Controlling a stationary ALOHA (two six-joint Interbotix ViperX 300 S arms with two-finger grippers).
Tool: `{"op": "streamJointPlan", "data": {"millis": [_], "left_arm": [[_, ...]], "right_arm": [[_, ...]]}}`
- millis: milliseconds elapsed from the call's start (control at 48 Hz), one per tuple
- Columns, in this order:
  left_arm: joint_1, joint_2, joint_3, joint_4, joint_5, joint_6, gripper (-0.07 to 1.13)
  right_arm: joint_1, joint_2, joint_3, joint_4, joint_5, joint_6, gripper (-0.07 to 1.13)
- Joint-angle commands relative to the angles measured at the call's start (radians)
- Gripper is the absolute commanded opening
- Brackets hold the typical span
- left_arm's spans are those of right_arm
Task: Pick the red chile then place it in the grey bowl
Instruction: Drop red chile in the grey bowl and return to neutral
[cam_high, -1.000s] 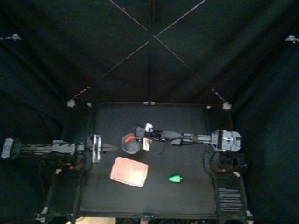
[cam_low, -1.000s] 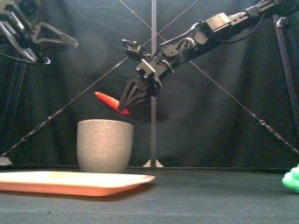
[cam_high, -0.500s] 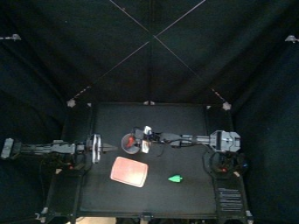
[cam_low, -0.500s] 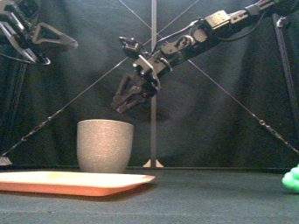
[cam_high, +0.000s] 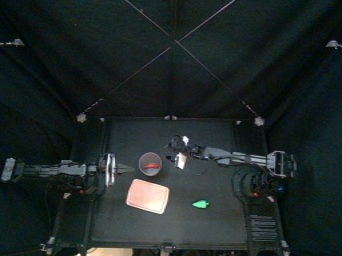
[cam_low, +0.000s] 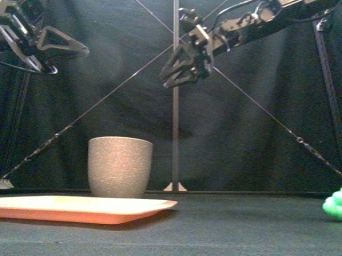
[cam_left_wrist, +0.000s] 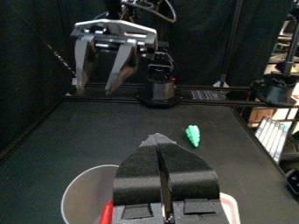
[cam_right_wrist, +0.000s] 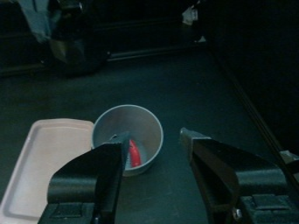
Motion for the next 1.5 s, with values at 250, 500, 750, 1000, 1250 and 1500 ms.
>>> {"op": "streamJointPlan", "data": {"millis": [250,500,750,1000,1250,1500], "left_arm": [[0.015,-0.003,-0.009,0.002,-0.005,0.002,-0.04],[0.018,-0.011,-0.006,0.0,-0.005,0.002,-0.04],[0.018,-0.017,-0.006,-0.002,-0.005,0.002,-0.04],[0.02,-0.018,-0.005,0.0,-0.005,0.002,-0.04],[0.02,-0.021,-0.005,0.002,-0.005,0.002,-0.04],[0.02,-0.026,-0.002,0.002,-0.005,0.002,-0.04]], "right_arm": [[0.017,-0.466,0.353,0.0,-0.118,0.0,0.86],[0.049,-0.77,0.546,0.044,-0.106,0.003,0.86],[0.087,-0.905,0.607,0.094,0.025,0.002,0.86],[0.092,-0.911,0.634,0.089,0.031,0.0,0.86],[0.087,-0.914,0.638,0.078,-0.026,-0.002,0.86],[0.084,-0.917,0.64,0.063,-0.029,-0.002,0.86]]}}
